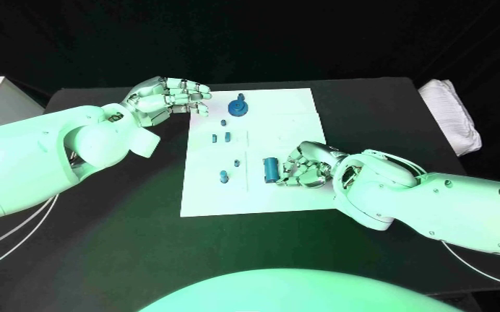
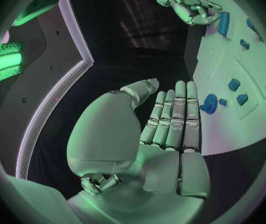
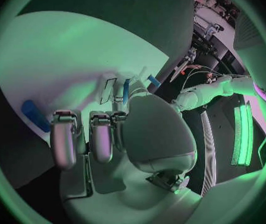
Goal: Assemble the parts on the task board
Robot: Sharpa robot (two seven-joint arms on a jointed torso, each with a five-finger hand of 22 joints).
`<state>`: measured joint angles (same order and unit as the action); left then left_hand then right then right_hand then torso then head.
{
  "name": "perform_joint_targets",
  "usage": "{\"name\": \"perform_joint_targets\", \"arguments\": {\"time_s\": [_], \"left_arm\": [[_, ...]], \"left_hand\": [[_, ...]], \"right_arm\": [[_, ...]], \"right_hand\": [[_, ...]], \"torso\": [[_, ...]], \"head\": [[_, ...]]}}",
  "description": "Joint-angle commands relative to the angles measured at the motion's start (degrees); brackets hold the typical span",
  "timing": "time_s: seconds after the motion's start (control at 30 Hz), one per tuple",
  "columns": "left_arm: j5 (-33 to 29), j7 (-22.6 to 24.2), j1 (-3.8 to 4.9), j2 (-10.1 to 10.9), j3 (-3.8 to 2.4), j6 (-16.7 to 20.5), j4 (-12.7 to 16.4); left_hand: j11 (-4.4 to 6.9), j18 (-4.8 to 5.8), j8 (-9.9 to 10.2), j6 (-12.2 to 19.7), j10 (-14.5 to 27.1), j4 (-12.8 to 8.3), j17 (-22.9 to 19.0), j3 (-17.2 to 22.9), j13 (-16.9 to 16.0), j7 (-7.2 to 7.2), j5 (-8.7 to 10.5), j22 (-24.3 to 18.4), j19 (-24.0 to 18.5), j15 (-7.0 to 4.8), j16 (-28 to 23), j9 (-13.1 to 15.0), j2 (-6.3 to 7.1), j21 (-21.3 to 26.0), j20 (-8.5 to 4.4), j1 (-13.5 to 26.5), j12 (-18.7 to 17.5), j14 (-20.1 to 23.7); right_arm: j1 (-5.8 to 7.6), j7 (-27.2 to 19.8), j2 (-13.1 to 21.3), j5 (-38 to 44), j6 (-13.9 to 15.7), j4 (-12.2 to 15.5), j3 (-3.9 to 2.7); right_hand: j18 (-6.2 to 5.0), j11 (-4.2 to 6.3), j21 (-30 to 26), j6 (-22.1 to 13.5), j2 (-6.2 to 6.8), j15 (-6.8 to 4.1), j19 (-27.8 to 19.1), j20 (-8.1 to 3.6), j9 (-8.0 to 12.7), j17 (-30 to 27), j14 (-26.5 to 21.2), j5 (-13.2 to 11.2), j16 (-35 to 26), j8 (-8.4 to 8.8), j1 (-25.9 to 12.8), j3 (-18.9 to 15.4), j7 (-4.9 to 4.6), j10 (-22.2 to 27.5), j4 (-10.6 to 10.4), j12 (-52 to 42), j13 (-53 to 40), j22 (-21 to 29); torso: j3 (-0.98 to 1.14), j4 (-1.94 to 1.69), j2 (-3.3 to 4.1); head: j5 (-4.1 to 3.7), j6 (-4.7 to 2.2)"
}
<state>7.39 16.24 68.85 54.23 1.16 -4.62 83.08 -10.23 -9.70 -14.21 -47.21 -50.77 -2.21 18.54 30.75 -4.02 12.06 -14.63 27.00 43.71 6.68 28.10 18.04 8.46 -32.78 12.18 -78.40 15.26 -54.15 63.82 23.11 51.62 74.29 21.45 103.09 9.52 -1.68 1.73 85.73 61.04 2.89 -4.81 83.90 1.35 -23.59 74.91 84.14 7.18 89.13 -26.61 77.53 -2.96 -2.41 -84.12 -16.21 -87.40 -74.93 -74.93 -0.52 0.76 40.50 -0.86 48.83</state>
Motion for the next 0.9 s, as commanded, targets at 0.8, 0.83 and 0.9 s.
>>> {"name": "perform_joint_targets", "arguments": {"time_s": [0.8, 0.83, 0.9], "left_arm": [[-0.14, -0.19, 0.01, -0.05, -0.03, -1.45, -0.11], [-0.13, -0.19, 0.01, -0.05, -0.03, -1.46, -0.11], [-0.13, -0.22, 0.01, -0.06, -0.03, -1.5, -0.1]], "left_hand": [[-0.15, -0.5, -0.21, -0.12, 0.56, -0.32, 0.21, 0.45, -0.01, 1.13, -0.1, 0.09, -0.03, 0.28, -0.3, 0.08, -0.54, 0.09, 0.25, -0.49, 0.58, 0.15], [-0.15, -0.5, -0.21, -0.12, 0.56, -0.32, 0.21, 0.45, -0.01, 1.13, -0.1, 0.09, -0.03, 0.28, -0.3, 0.08, -0.54, 0.09, 0.25, -0.49, 0.58, 0.15], [-0.15, -0.5, -0.21, -0.12, 0.57, -0.37, 0.22, 0.48, -0.01, 1.14, -0.1, 0.12, -0.03, 0.27, -0.32, 0.08, -0.56, 0.07, 0.24, -0.55, 0.61, 0.15]], "right_arm": [[-0.23, 0.58, -0.02, 0.14, 0.09, -0.1, 0.02], [-0.23, 0.56, -0.03, 0.18, -0.12, -0.1, 0.02], [-0.23, 0.43, -0.02, 0.21, -0.44, -0.04, 0.02]], "right_hand": [[0.88, -0.04, -0.07, 0.07, 0.42, -0.38, 5.22, -0.37, 0.53, 12.57, 5.33, 0.39, -0.21, 0.3, -1.5, 2.65, 0.01, -4.81, 0.29, 0.13, -13.83, -14.0], [0.88, -0.02, -0.09, 0.07, 0.65, -0.39, 5.21, -0.38, 0.56, 12.53, 5.33, 0.24, -0.23, 0.3, -1.02, 2.89, 0.03, -4.81, 0.36, 0.13, -13.83, -13.99], [0.89, -0.01, -0.03, 0.08, 0.89, -0.4, 5.23, -0.39, 0.6, 12.53, 5.33, 0.17, -0.23, 0.31, -0.48, 3.22, 0.05, -4.82, 0.38, 0.12, -13.84, -14.01]], "torso": [[-0.04, 0.05, -0.03], [-0.04, 0.06, -0.04], [-0.04, 0.03, -0.05]], "head": [[-0.1, 0.28], [-0.1, 0.28], [-0.13, 0.29]]}}
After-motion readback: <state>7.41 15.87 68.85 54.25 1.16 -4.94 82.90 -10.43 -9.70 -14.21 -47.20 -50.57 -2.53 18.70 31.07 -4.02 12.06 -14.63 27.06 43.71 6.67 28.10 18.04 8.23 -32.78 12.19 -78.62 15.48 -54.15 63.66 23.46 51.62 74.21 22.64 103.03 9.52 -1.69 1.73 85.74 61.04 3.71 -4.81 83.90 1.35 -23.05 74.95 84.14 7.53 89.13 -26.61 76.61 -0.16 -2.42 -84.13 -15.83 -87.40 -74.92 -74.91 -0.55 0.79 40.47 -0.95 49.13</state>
